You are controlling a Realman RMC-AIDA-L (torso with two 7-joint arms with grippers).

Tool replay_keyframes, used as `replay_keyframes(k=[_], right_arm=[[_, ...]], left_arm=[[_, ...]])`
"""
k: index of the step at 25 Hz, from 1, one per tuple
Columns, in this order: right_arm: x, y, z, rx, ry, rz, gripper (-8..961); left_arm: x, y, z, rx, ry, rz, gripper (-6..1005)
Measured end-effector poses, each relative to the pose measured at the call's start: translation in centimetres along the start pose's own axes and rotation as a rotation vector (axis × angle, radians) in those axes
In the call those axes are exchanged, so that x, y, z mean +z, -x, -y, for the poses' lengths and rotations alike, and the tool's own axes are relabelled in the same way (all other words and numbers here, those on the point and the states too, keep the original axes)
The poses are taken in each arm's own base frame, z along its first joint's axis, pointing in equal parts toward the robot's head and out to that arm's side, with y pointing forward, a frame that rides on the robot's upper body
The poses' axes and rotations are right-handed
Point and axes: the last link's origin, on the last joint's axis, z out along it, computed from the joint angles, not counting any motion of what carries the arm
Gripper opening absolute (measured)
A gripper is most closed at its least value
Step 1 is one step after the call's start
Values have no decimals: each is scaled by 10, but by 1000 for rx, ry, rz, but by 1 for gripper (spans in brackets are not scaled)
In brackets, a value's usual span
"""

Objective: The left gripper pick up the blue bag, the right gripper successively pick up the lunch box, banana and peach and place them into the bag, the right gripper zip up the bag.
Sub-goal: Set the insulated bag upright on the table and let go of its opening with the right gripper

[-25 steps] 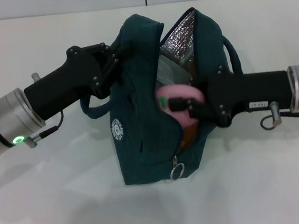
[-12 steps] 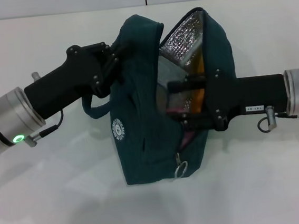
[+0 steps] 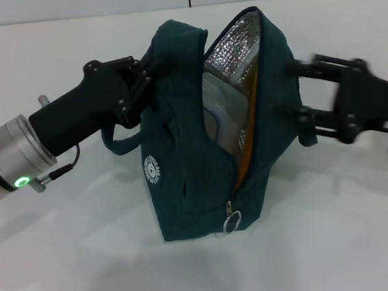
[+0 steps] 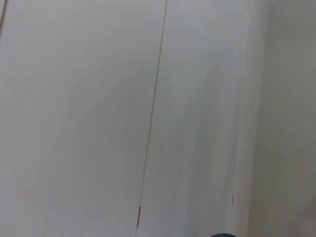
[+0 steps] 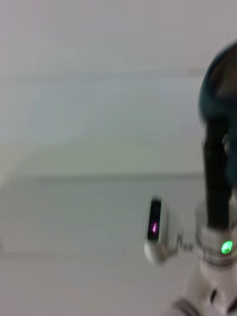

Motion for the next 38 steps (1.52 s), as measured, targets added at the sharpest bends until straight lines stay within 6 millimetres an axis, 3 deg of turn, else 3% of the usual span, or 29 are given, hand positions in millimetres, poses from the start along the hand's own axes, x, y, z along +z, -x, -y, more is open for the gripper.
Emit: replay_keyframes(k=[6, 12, 18, 25, 29, 33, 38], right_arm=[[-42, -30, -13, 46, -79, -106, 645], [-35, -49, -20, 70, -77, -161, 644], [-31, -44, -20, 47, -66, -126, 644], [-55, -28, -21, 4, -146, 46, 643], [-66, -32, -20, 27, -164, 29, 643], [-57, -45, -18, 56, -144, -68, 642], [-31, -54, -9, 52, -112, -158, 621]], left_arm=[[-2, 1, 0, 5, -5, 1, 52], [1, 0, -1, 8, 3, -1, 52], [0, 1, -1, 6, 1, 1, 52], [-1, 1, -1, 7, -3, 0, 52], [-2, 1, 0, 8, -4, 1, 52], [0, 0, 0, 11, 0, -1, 52], [3, -1, 0, 11, 7, -5, 52]])
